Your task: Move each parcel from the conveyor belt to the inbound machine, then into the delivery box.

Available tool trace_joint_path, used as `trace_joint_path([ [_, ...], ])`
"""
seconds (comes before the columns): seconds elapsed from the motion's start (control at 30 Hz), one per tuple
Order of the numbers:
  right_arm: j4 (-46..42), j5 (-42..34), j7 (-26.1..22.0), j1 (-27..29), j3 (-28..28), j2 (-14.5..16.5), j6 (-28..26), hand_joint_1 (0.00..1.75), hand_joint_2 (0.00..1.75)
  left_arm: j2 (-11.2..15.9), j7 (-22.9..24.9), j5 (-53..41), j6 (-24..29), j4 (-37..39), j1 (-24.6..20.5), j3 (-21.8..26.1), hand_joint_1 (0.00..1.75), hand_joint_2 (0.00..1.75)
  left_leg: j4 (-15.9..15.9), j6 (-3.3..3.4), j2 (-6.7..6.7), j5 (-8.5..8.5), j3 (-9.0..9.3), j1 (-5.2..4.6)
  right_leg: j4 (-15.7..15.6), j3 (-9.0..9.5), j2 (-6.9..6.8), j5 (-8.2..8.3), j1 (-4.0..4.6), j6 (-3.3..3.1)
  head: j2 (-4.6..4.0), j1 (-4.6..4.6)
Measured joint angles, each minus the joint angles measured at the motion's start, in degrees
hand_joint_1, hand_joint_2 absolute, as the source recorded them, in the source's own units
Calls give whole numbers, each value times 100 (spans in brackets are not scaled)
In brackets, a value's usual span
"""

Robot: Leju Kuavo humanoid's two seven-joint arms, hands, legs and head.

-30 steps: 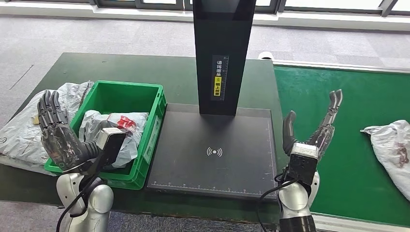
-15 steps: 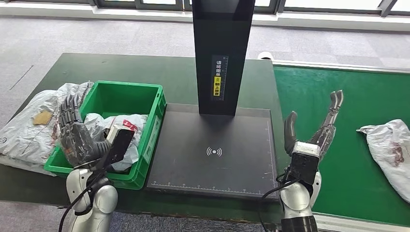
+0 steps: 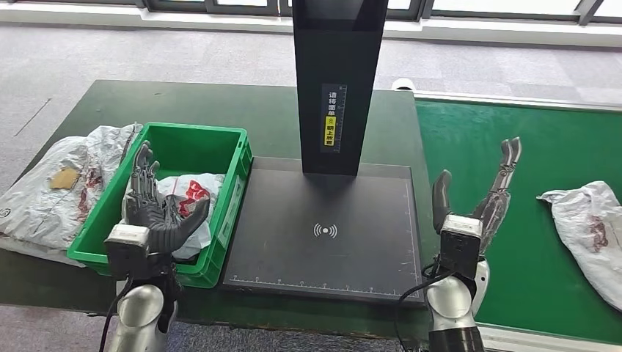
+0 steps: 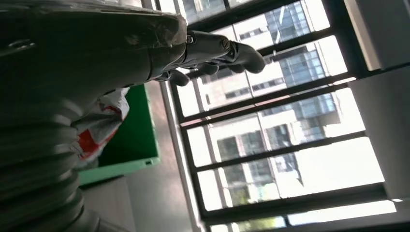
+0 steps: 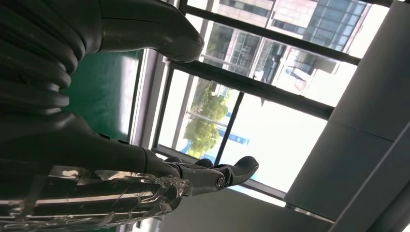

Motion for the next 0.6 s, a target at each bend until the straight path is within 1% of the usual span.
trace_joint_path([
  [0.07,146,553,281,-101,-68,-59,-266,0,175,-6,-444,748,-541,-296,122,-1,0,175,0,0,1,0,0,0,0,0,1,0,0,0,0,0],
  [0.1,258,893,461,-176,-126,-102,-391,0,175,-15,-588,1107,-878,-482,192,-3,0,175,0,0,1,0,1,0,0,0,1,0,0,0,0,0],
  [0.17,564,1631,830,-368,-324,-211,-545,0,175,-59,-703,1662,-1546,-887,328,-6,0,175,1,1,-1,0,0,-2,-1,1,-1,0,-2,1,0,0],
  [0.23,912,2265,1063,-580,-620,-314,-599,0,175,-133,-724,1987,-2051,-1236,444,-7,0,175,2,4,-5,0,0,-5,-2,5,-7,0,-5,3,0,1],
  [0.27,1070,2453,1092,-675,-777,-351,-609,0,175,-169,-727,2059,-2197,-1364,490,-7,0,175,3,5,-7,0,0,-6,-3,7,-10,1,-6,4,0,1],
  [0.33,1326,2582,1058,-815,-1050,-399,-622,0,175,-233,-728,2099,-2312,-1556,555,-7,0,175,5,6,-8,0,0,-6,-3,9,-12,1,-6,5,0,1],
  [0.4,1494,2641,1043,-884,-1220,-429,-628,0,175,-274,-727,2117,-2357,-1680,589,-7,0,175,5,6,-7,0,0,-6,-3,9,-12,2,-6,5,0,1],
  [0.47,1612,2879,1176,-933,-1315,-451,-632,0,175,-308,-727,2149,-2446,-1752,611,-4,0,175,5,5,-6,1,1,-6,-3,7,-11,2,-5,5,0,-1],
  [0.5,1716,3203,1393,-991,-1385,-472,-634,0,175,-337,-727,2173,-2535,-1789,625,-3,0,175,5,5,-5,1,2,-6,-3,6,-10,2,-5,5,0,-1],
  [0.53,1859,3653,1709,-1080,-1477,-508,-635,0,175,-376,-727,2195,-2632,-1824,635,-1,0,175,5,5,-5,1,3,-6,-3,6,-9,2,-5,5,0,-1],
  [0.6,2278,4696,2504,-1322,-1698,-647,-635,0,175,-451,-727,2226,-2769,-1890,646,0,0,175,5,7,-7,2,3,-6,-3,8,-12,2,-5,6,0,-1],
])
